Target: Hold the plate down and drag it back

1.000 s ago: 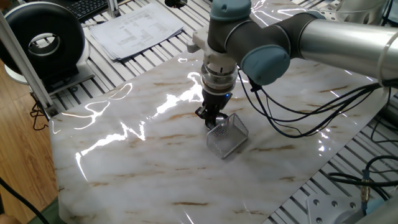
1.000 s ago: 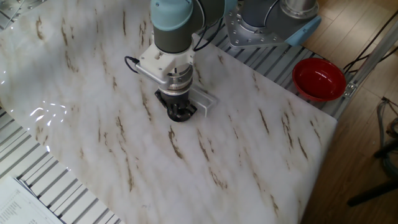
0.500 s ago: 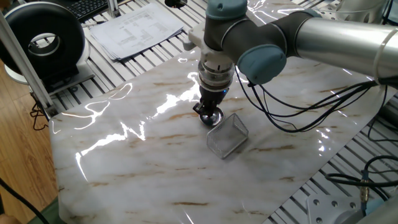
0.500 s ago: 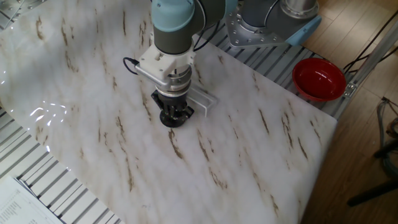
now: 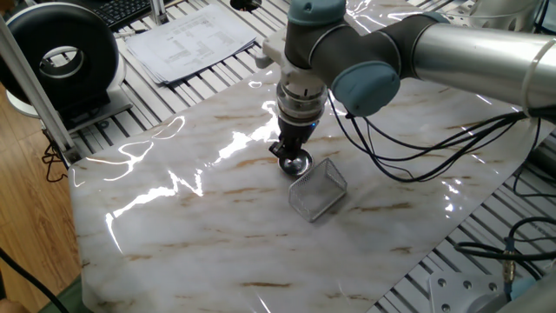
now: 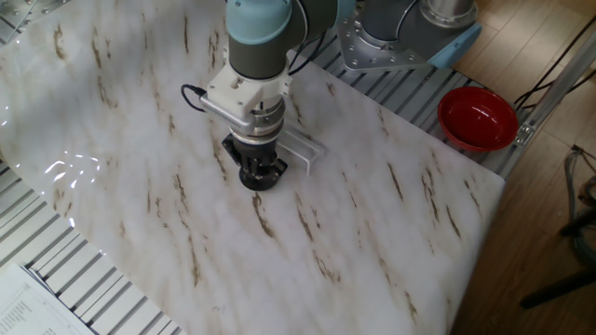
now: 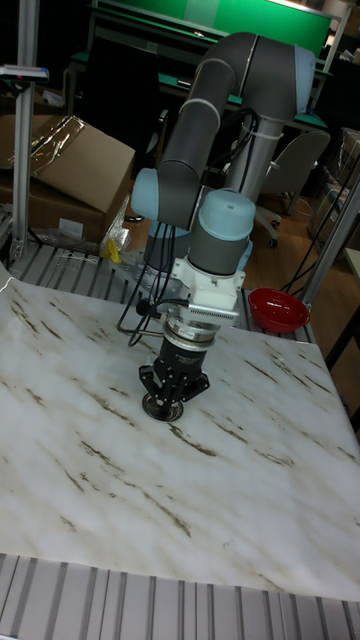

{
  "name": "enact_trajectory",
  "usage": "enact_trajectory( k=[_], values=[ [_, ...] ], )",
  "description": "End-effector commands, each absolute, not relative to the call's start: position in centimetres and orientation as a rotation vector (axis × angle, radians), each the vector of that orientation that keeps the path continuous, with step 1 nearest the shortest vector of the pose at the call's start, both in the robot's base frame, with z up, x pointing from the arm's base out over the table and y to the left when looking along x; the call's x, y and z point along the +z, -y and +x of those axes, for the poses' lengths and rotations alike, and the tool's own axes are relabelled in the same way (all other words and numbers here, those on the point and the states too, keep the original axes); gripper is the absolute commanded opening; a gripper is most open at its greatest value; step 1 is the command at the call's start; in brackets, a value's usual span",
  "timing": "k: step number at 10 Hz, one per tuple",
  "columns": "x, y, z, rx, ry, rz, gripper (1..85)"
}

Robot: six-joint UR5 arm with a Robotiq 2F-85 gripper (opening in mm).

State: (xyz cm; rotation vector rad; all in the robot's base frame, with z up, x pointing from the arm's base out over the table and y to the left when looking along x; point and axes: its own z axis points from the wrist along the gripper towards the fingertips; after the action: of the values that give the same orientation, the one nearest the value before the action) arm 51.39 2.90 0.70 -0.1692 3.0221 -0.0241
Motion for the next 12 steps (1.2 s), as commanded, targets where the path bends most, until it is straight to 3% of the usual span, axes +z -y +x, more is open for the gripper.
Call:
enact_trajectory(
  k=[1,12],
  values=[
    [0.0,-3.4,52.9,0.014,-3.001,-0.188,1.3],
    [1.4,-2.0,54.4,-0.127,-2.95,-0.272,1.3]
  ],
)
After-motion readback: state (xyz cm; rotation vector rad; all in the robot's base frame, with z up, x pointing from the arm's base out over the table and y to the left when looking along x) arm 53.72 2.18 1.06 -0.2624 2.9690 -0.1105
